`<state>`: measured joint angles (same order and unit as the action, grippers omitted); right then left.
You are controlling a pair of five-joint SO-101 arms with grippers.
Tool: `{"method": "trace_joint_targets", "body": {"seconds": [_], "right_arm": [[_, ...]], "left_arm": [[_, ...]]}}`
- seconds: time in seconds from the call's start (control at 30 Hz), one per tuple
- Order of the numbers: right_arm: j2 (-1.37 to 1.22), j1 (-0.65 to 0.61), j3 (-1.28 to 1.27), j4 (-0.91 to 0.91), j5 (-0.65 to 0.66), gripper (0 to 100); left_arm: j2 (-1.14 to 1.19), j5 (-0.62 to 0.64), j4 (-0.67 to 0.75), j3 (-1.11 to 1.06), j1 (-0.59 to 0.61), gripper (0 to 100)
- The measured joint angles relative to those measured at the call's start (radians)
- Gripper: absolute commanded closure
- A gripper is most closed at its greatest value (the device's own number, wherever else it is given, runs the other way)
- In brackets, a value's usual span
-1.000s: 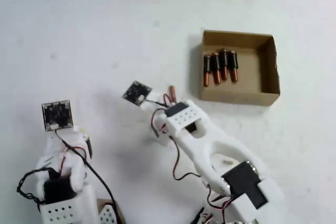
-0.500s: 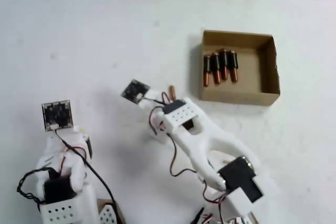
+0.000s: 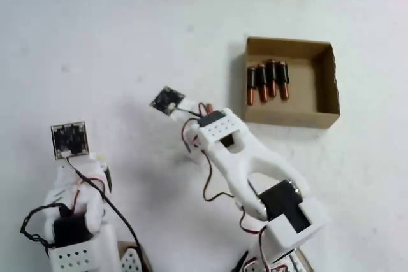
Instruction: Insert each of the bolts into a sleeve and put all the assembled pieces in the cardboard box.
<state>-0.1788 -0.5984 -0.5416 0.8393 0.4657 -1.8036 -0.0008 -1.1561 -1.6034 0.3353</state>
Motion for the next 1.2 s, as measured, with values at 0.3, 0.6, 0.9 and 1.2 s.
{"method": "trace_joint_targets", "body": {"seconds": [0.3, 0.6, 0.9, 1.2], "right_arm": [[0.1, -0.002, -0.011, -0.002, -0.002, 98.2], [0.499, 0.038, -0.112, 0.097, -0.002, 98.2], [0.948, 0.078, -0.356, 0.114, -0.002, 98.2], [1.283, 0.207, -0.503, 0.114, 0.0, 98.2]], "left_arm": [[0.0, 0.0, 0.0, 0.0, 0.0, 98], [0.0, 0.0, 0.0, 0.0, 0.0, 98], [0.0, 0.0, 0.0, -0.025, -0.057, 98], [0.0, -0.11, 0.072, -0.089, -0.144, 98]]}}
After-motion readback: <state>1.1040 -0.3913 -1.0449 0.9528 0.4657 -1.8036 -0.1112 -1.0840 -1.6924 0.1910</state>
